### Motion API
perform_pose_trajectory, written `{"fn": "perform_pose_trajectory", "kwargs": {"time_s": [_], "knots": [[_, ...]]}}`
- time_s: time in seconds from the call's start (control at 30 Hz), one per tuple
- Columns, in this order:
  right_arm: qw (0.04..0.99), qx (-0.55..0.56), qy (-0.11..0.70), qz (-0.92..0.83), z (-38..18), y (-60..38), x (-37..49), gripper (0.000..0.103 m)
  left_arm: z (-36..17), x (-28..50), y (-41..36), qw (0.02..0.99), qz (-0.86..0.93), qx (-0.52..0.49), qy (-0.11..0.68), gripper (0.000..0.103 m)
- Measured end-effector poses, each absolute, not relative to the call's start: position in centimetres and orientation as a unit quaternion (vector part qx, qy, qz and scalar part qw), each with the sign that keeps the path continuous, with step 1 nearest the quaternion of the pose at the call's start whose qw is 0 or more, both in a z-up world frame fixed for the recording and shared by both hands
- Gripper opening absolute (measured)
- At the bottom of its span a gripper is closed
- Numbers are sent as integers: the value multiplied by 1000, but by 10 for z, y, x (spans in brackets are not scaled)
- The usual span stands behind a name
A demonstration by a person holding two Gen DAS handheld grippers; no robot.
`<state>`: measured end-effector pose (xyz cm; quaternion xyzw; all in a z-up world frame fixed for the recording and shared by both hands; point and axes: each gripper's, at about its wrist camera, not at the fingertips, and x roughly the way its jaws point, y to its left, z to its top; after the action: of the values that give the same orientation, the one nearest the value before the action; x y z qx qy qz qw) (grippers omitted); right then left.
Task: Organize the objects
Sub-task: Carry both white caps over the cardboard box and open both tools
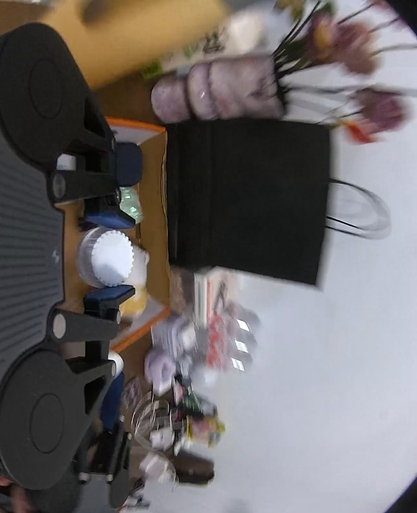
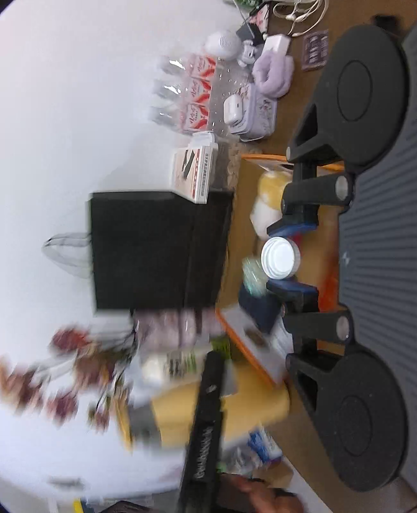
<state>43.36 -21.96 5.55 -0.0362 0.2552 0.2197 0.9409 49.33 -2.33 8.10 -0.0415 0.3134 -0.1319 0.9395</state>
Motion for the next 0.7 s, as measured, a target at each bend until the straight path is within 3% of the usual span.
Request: {"fn": "perform_pose_trajectory", "kwargs": {"time_s": [0.13, 0.23, 0.27, 0.3, 0.37, 0.47, 0.7], "knots": [[929, -51, 303, 209, 24, -182, 524, 29, 44, 586, -32, 934, -92, -42, 342, 37], [919, -52, 333, 204, -7, -159, 571, 31, 21, 630, -32, 923, -75, -40, 376, 50], [920, -57, 337, 195, -15, -154, 580, 38, 16, 639, -30, 921, -78, -43, 380, 51], [921, -64, 337, 185, -21, -150, 584, 50, 16, 641, -27, 921, -77, -50, 379, 52], [924, -62, 329, 186, -26, -150, 589, 57, 15, 642, -19, 923, -78, -62, 372, 57], [927, -34, 323, 189, -22, -164, 591, 57, 21, 630, -12, 929, -66, -63, 358, 65], [936, -43, 311, 162, 13, -186, 559, 57, 70, 568, -7, 938, -24, -30, 345, 65]]}}
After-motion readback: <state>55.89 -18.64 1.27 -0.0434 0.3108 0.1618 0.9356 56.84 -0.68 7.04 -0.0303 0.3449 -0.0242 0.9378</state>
